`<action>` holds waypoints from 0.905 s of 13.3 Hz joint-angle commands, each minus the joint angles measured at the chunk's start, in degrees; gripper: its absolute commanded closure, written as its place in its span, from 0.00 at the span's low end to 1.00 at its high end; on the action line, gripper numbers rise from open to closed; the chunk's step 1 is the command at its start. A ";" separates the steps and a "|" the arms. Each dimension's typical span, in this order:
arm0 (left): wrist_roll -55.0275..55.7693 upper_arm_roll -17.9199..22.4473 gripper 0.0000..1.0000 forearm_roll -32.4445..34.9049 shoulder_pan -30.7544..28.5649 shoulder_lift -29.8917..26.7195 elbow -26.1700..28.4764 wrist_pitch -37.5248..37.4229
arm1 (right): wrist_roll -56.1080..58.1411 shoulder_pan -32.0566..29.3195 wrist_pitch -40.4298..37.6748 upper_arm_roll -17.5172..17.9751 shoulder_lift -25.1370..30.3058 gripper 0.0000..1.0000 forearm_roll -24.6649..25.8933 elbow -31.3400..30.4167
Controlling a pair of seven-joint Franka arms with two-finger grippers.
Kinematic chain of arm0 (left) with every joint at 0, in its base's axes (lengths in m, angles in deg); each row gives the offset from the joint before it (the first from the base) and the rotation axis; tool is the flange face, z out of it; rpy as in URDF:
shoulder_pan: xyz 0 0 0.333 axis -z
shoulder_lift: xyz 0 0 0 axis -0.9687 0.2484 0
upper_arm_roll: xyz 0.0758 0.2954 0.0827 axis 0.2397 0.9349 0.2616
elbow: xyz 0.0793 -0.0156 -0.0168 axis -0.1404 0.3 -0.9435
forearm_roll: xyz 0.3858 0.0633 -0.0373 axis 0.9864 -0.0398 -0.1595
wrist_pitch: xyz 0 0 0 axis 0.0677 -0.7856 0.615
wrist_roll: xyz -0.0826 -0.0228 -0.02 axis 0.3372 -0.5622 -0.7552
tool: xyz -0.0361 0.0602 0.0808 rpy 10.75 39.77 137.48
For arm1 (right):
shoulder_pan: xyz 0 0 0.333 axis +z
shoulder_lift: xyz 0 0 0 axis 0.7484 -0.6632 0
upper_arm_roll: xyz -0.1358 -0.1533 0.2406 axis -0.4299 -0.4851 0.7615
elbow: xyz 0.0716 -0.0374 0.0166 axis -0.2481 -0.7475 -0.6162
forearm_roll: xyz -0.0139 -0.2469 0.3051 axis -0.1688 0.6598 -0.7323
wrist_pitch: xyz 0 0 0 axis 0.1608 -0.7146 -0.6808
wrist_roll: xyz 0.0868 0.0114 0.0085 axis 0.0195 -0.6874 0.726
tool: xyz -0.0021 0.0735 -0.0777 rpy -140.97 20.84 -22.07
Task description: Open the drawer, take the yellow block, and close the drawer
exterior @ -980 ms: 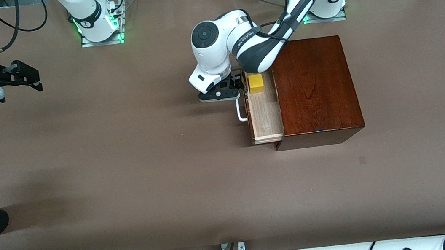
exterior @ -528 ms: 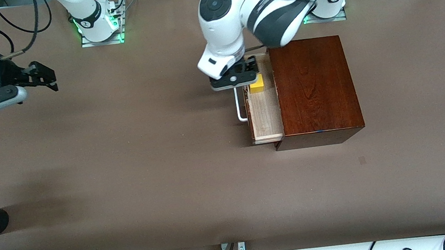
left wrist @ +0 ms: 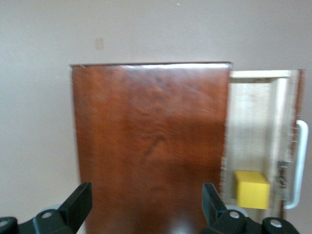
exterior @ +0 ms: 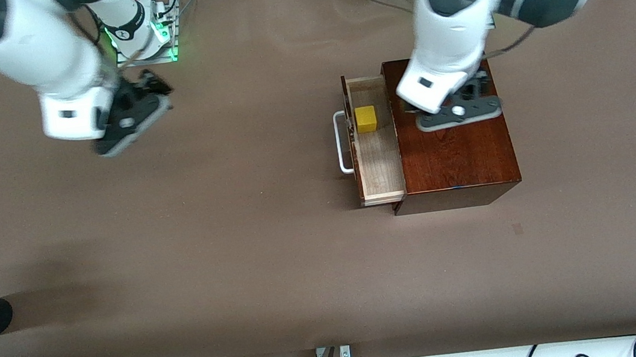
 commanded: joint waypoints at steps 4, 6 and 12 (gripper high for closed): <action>-23.51 -0.69 0.00 -1.40 -12.46 0.02 -5.74 -5.20 | 2.08 20.69 7.36 0.88 -20.99 0.00 5.25 21.51; -29.92 0.18 0.00 -3.49 -15.10 -1.55 -5.58 -5.12 | 2.08 26.24 8.85 0.97 -28.99 0.00 6.24 29.52; -35.49 24.85 0.00 -12.29 -3.36 -13.33 8.21 6.99 | 7.34 32.94 13.35 0.71 -35.70 0.00 12.66 30.87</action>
